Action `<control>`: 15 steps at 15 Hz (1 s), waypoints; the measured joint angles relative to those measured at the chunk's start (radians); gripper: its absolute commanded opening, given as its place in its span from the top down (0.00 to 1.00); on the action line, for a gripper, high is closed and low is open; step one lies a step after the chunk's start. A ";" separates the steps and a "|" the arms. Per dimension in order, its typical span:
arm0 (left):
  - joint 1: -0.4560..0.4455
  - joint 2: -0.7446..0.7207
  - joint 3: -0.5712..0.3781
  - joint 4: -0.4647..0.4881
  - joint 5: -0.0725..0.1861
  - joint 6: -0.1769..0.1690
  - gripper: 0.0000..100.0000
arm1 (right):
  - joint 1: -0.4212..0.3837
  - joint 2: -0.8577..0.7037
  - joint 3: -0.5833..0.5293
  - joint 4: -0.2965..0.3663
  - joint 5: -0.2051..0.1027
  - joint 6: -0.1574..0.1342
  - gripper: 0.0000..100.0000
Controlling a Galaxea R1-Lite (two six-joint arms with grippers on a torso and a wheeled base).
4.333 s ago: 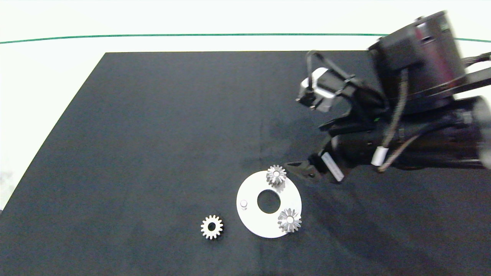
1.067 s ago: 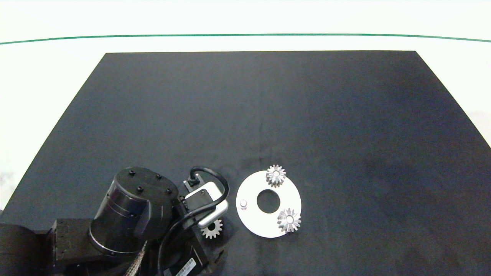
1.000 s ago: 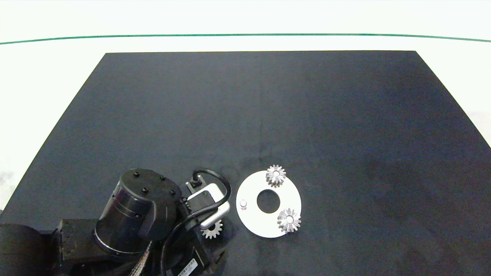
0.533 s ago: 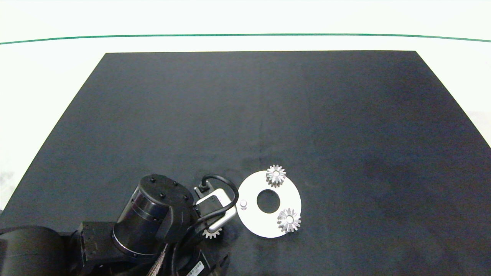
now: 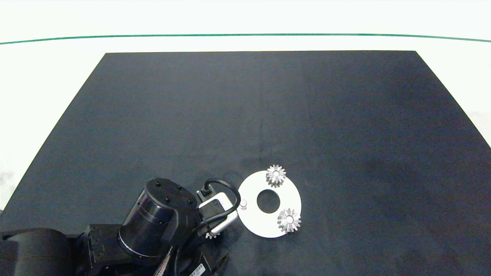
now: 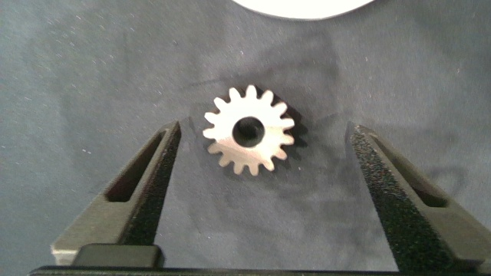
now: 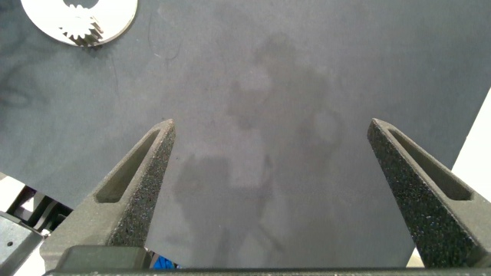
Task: Install three planetary gears onto the carrier pins
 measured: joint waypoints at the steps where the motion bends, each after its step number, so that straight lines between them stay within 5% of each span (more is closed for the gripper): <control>1: 0.000 0.000 0.001 0.000 0.000 0.000 0.16 | 0.000 0.000 0.000 0.000 0.000 0.000 0.00; 15: 0.001 0.029 0.002 -0.061 -0.001 0.003 0.45 | 0.000 0.000 0.009 0.000 0.001 0.001 0.00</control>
